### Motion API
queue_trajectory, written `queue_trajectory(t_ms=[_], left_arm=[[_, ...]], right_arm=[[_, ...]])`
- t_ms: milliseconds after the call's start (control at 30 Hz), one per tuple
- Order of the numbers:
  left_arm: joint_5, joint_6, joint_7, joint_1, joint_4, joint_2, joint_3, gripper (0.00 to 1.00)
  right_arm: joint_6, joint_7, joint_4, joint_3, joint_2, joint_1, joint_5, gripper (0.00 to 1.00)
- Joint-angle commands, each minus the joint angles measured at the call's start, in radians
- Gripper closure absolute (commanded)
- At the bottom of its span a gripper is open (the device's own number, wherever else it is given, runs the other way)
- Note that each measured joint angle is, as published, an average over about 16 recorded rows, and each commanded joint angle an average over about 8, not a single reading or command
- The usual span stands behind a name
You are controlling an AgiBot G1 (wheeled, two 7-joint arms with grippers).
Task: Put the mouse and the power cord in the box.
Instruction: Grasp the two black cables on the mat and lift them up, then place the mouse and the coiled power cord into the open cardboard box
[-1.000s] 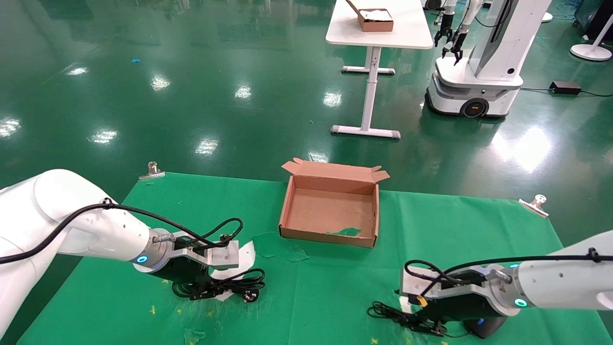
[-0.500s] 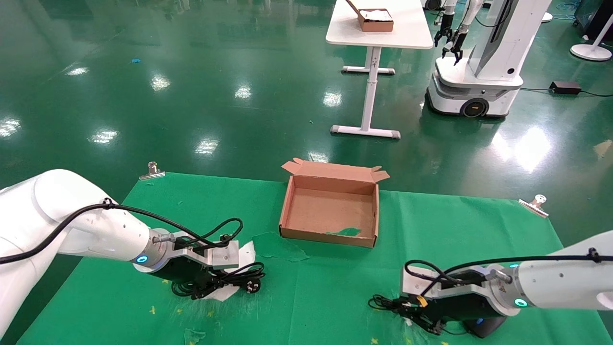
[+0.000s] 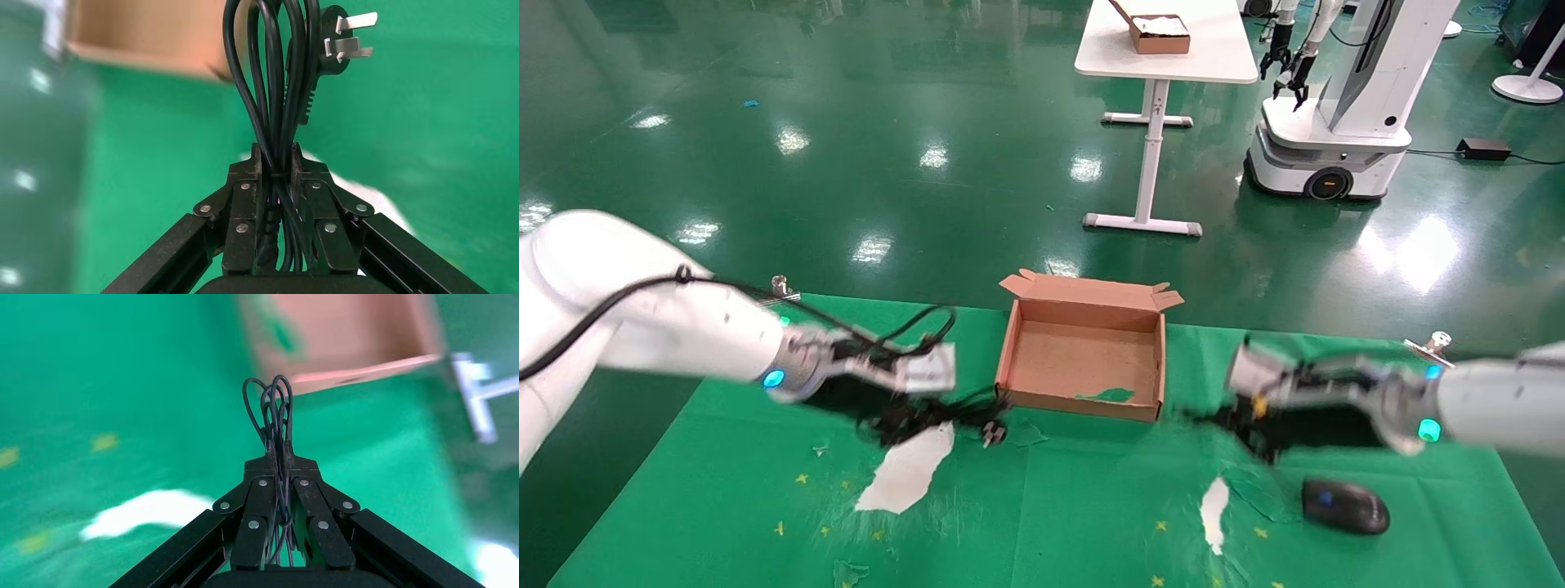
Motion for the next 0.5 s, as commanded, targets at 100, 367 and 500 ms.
queue_trajectory(t_ms=[100,367,500], left_arm=[[-0.031,-0.058,0.045,-0.003,-0.072,0.015,-0.011,1.0],[-0.159,-0.258,0.151,0.083,-0.266,0.031,0.046,1.0],[-0.228,-0.301,0.18,0.1,-0.331,0.031,0.115,0.75]], right_arm=[[0.05,-0.01,-0.058,0.024,-0.003,0.064,0.009,1.0],[0.082,-0.065,-0.163,0.054,0.026,0.162,0.028,1.0],[0.076,-0.082,-0.199,0.059,0.048,0.19,0.03,1.0]])
